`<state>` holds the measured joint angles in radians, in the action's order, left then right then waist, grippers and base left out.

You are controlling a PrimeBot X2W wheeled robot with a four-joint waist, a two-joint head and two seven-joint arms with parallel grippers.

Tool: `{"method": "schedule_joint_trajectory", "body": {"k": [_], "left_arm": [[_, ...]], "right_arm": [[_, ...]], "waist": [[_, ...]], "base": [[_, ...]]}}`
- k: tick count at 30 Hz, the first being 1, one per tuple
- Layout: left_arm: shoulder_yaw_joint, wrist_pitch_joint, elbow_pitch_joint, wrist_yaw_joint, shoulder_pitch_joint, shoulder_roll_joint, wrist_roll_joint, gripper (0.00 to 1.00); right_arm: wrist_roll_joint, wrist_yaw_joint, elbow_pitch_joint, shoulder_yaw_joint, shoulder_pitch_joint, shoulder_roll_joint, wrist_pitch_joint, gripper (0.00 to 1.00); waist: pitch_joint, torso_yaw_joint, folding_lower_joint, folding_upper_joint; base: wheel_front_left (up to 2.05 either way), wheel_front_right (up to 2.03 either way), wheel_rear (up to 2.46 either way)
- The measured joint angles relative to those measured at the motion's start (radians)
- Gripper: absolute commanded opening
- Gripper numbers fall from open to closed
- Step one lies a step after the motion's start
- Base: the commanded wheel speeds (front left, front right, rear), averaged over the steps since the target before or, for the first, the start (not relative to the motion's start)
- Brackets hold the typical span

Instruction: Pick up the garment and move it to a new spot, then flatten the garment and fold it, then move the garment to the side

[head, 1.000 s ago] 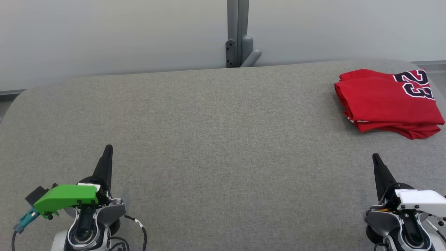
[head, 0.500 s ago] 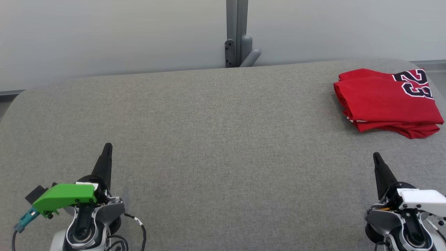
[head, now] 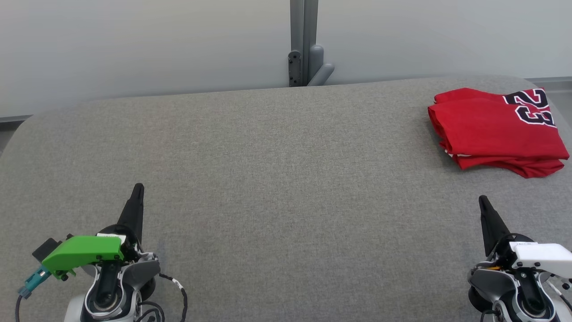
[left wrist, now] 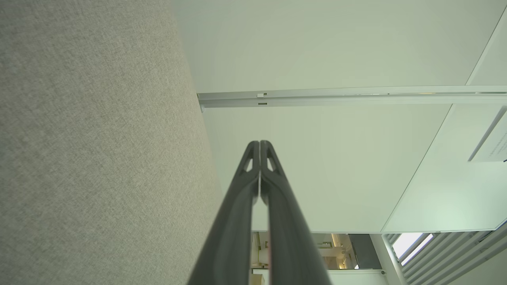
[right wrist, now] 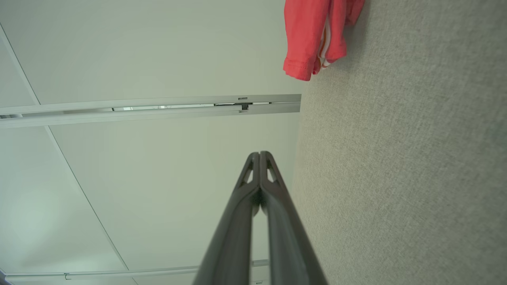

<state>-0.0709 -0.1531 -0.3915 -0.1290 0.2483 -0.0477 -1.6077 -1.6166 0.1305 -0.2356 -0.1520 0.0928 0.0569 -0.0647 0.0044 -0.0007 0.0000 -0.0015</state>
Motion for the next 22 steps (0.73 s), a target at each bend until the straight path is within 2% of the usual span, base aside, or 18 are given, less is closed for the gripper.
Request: {"method": "schedule_joint_trajectory", "body": {"k": [22], "left_arm": [[0.0, 0.0, 0.0, 0.0, 0.0, 0.0, 0.0, 0.0]], "right_arm": [[0.0, 0.0, 0.0, -0.002, 0.0, -0.002, -0.001, 0.0]], "waist": [[0.0, 0.0, 0.0, 0.0]], "base": [[0.0, 0.0, 0.0]]}}
